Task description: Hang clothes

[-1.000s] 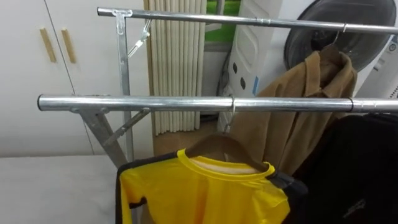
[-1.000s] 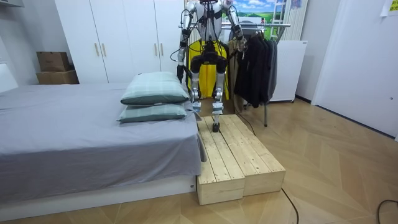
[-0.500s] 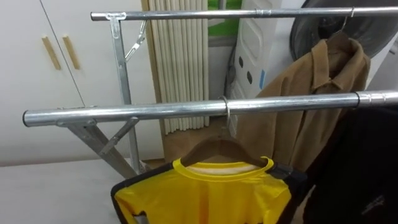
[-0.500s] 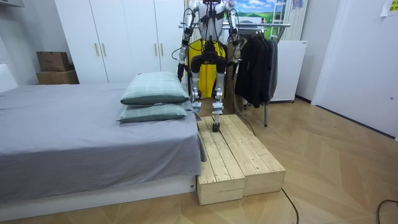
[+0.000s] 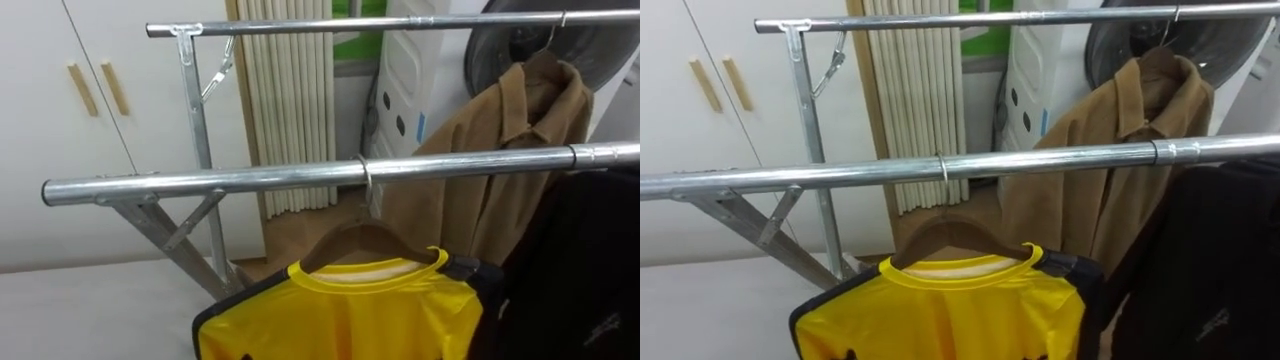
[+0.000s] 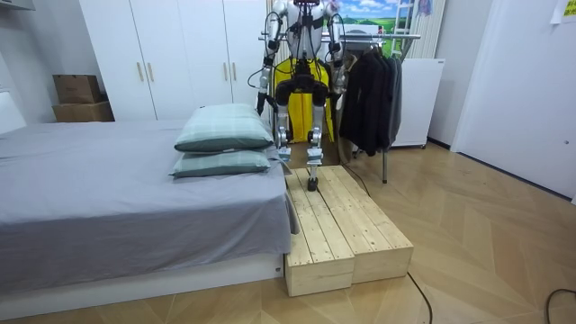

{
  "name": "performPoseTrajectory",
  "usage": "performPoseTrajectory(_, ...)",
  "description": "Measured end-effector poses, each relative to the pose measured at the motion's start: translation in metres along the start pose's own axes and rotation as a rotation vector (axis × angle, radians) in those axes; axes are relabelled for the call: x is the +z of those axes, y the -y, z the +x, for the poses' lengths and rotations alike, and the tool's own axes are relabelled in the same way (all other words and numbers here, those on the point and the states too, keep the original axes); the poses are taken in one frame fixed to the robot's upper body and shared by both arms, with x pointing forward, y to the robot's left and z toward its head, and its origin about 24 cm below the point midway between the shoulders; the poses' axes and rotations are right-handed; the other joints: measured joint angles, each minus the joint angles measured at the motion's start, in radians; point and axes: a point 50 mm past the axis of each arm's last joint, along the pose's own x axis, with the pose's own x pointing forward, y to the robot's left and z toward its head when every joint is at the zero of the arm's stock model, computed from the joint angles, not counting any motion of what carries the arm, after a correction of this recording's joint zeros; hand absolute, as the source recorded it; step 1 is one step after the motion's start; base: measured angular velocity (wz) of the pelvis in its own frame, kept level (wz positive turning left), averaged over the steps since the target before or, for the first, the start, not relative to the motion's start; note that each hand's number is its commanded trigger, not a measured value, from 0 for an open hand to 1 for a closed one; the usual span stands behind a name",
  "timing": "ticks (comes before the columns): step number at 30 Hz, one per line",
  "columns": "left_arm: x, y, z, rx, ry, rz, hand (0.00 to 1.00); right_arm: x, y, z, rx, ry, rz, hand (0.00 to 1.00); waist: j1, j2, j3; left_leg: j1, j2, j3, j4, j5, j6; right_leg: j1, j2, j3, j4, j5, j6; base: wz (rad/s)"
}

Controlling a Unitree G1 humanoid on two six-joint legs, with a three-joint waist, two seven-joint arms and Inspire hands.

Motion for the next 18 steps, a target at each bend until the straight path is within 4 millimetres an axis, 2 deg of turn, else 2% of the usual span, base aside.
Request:
performPoseTrajectory(6, -0.002, 0.005, 0.000, 0.007, -0.008, -0.088, 0.00, 0.004, -0.006, 0.004, 0.013, -0.006, 0.008, 0.00, 0.005, 0.016, 0.0013, 0.001, -0.008, -0.016, 0.001, -0.001, 0.002, 0.020, -0.007, -0.030, 0.001, -0.004, 0.006, 0.14)
performPoseTrajectory(11, -0.004, 0.006, 0.000, 0.005, -0.009, -0.108, 0.00, 0.008, -0.007, 0.006, 0.015, -0.004, -0.013, 0.00, 0.008, 0.018, 0.0027, 0.000, -0.019, -0.052, 0.003, -0.001, 0.002, 0.031, -0.015, -0.073, 0.002, -0.019, 0.018, 0.24)
performPoseTrajectory(14, -0.004, 0.006, -0.001, 0.007, -0.009, -0.141, 0.00, 0.013, -0.011, 0.008, 0.027, 0.002, -0.034, 0.00, 0.030, 0.017, 0.0034, -0.001, -0.023, -0.061, 0.002, -0.001, 0.002, 0.036, -0.016, -0.082, 0.001, -0.025, 0.024, 0.12)
performPoseTrajectory(17, -0.006, 0.006, -0.001, 0.007, -0.014, -0.169, 0.00, 0.020, -0.024, 0.013, 0.053, -0.005, -0.106, 0.00, 0.035, 0.015, 0.0032, -0.017, -0.030, -0.089, 0.003, -0.001, 0.002, 0.045, -0.016, -0.105, 0.002, -0.026, 0.026, 0.27)
performPoseTrajectory(18, -0.004, 0.006, -0.001, 0.006, -0.012, -0.170, 0.00, 0.024, -0.029, 0.015, 0.067, -0.005, -0.135, 0.00, 0.036, 0.016, 0.0063, -0.020, -0.033, -0.103, 0.004, -0.001, 0.002, 0.050, -0.015, -0.118, 0.001, -0.026, 0.027, 0.36)
